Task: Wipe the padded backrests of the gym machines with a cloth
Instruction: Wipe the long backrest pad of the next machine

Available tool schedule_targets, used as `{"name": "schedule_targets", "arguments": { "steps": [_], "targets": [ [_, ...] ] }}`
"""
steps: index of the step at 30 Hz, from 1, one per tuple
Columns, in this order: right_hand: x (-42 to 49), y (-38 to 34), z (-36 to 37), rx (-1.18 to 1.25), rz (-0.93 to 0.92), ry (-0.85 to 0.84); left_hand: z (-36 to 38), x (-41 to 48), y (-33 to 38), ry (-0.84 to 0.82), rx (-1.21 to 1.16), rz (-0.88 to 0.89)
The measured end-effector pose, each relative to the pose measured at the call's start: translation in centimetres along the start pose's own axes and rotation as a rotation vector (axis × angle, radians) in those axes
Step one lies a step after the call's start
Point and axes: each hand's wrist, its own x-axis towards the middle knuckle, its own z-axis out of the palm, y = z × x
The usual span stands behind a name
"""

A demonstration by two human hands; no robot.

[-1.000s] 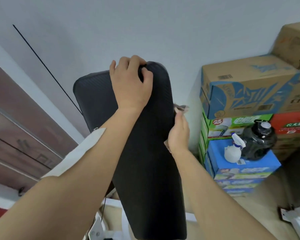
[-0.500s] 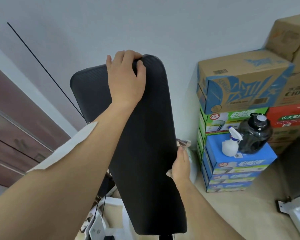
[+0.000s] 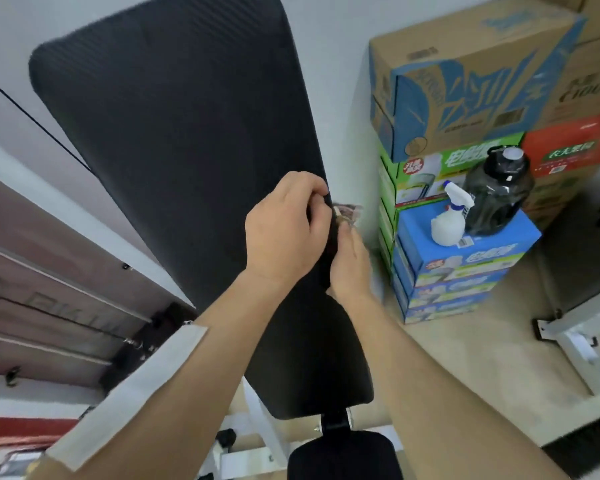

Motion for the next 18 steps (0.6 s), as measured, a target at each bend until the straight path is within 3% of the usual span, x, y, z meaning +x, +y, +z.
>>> {"name": "schedule_targets", "arguments": {
  "steps": [4, 8, 11, 15, 18],
  "targets": [
    [-2.6, 12.4, -1.0, -0.157, 0.175, -0.025, 4.5, -4.0, -0.4, -0.137, -0.077, 0.029],
    [-4.2, 20.5, -1.5, -0.126, 0.255, 0.025, 9.5, -9.4, -0.7, -0.249, -0.145, 0.066],
    [-5.3, 25.4, -1.9, -0.045, 0.413, 0.037, 12.8, -13.8, -0.6, -0.352, -0.192, 0.065],
    [-6.6, 31.1, -2.5, -0.303, 0.351, -0.039, 16.0, -18.5, -0.6, -0.471, -0.219, 0.018],
    [-7.8, 36.3, -2.9, -0.371, 0.408, -0.066, 17.4, -20.7, -0.9, -0.541, -0.234, -0.017]
  ]
}}
